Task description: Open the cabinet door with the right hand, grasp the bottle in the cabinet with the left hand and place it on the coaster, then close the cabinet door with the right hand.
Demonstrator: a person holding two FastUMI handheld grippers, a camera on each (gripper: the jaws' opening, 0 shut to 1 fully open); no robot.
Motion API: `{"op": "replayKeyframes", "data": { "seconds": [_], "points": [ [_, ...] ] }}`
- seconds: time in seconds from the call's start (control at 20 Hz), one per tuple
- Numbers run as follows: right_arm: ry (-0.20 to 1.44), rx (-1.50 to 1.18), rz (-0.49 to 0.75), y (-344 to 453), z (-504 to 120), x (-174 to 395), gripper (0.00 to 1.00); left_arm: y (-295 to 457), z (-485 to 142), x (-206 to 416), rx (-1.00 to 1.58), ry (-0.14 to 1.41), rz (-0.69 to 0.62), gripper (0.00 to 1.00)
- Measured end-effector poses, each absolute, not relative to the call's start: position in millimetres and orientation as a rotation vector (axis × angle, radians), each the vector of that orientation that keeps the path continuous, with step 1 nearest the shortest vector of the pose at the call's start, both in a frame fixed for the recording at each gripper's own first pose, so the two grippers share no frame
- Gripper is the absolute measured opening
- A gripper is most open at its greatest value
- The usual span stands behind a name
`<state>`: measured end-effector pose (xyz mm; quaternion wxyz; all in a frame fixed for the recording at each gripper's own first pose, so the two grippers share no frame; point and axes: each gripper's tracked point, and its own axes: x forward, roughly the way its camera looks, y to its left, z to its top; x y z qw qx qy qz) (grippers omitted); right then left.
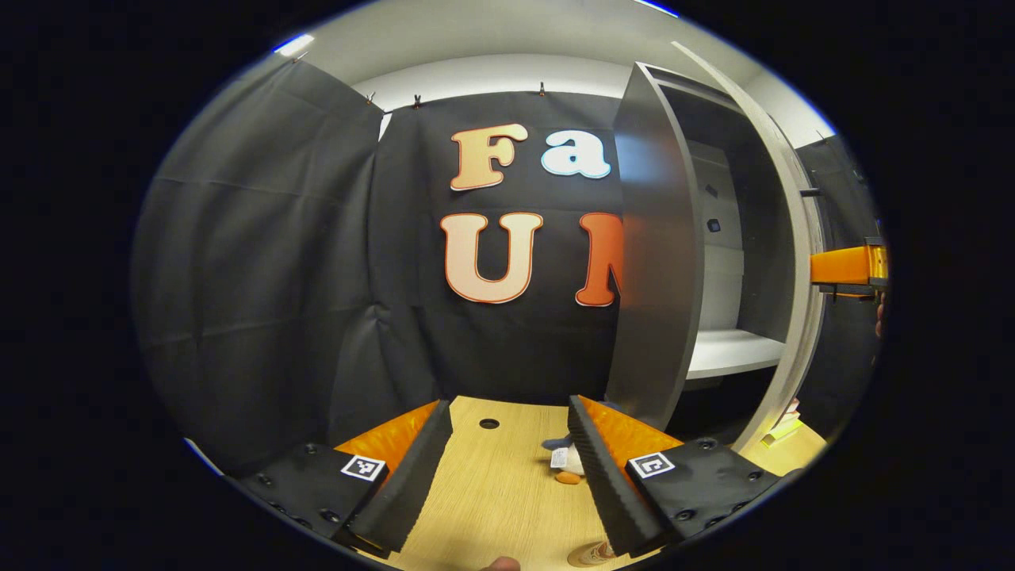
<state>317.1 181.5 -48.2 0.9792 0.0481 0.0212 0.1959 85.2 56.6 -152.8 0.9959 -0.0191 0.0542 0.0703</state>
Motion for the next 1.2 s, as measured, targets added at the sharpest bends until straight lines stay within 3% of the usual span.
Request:
{"op": "replayKeyframes", "data": {
  "seconds": [1.2],
  "points": [
    [-0.006,-0.012,0.217,190,-53,339,1.0,57,-153,101,-0.082,0.108,0.099,0.96]
  ]
}}
